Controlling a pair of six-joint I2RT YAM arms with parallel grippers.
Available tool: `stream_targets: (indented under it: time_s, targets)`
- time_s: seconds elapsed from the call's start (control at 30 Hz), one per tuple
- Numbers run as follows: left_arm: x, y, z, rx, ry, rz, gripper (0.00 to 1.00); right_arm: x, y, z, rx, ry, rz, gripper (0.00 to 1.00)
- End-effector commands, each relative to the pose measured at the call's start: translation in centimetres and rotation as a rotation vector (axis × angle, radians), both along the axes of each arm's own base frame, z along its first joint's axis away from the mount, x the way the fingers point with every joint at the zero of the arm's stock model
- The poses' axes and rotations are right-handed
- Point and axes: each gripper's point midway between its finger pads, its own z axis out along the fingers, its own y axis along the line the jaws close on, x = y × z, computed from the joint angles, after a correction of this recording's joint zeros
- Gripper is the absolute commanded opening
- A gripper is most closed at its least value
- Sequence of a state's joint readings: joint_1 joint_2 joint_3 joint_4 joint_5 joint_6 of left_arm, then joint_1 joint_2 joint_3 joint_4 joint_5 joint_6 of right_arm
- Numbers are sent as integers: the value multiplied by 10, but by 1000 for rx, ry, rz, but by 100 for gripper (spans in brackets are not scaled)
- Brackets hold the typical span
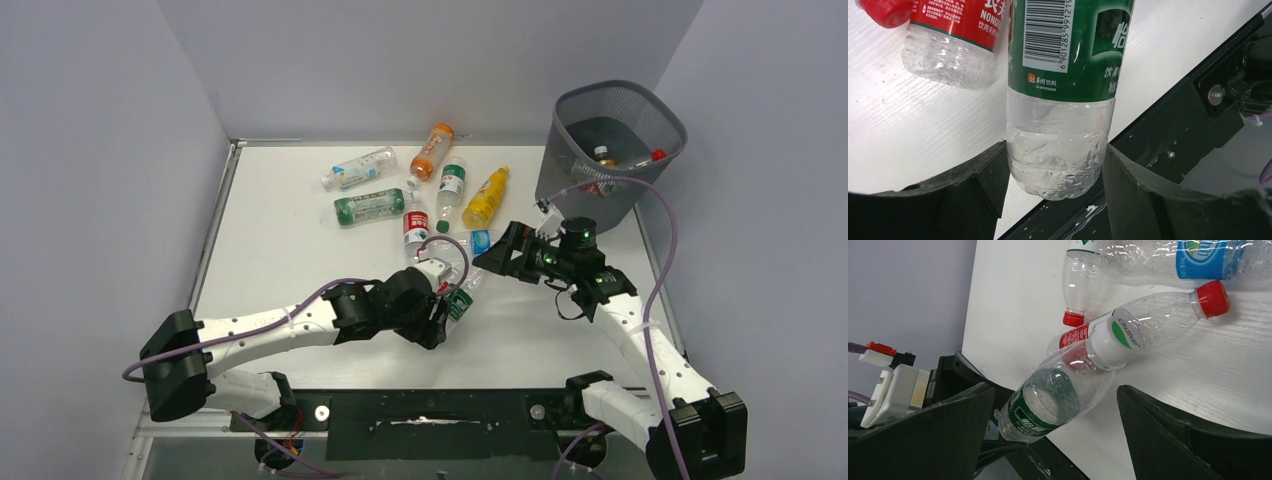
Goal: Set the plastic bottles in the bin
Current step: Pick up the plastic bottle at the center of the board, then place the plastic bottle in the trash bin.
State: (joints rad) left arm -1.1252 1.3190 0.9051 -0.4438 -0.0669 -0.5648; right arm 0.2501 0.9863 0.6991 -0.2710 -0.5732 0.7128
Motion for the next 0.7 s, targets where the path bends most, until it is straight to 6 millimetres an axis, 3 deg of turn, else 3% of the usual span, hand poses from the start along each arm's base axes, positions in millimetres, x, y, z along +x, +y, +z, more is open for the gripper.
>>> stream_targets:
  time_s: [0.0,0.67]
  targets:
    - [13,-16,45,-112,-89,11,46,6,13,26,59,-64,45,99]
    - [22,-30,72,-193,-151,9,45,4,46,18,124,-24,116,99]
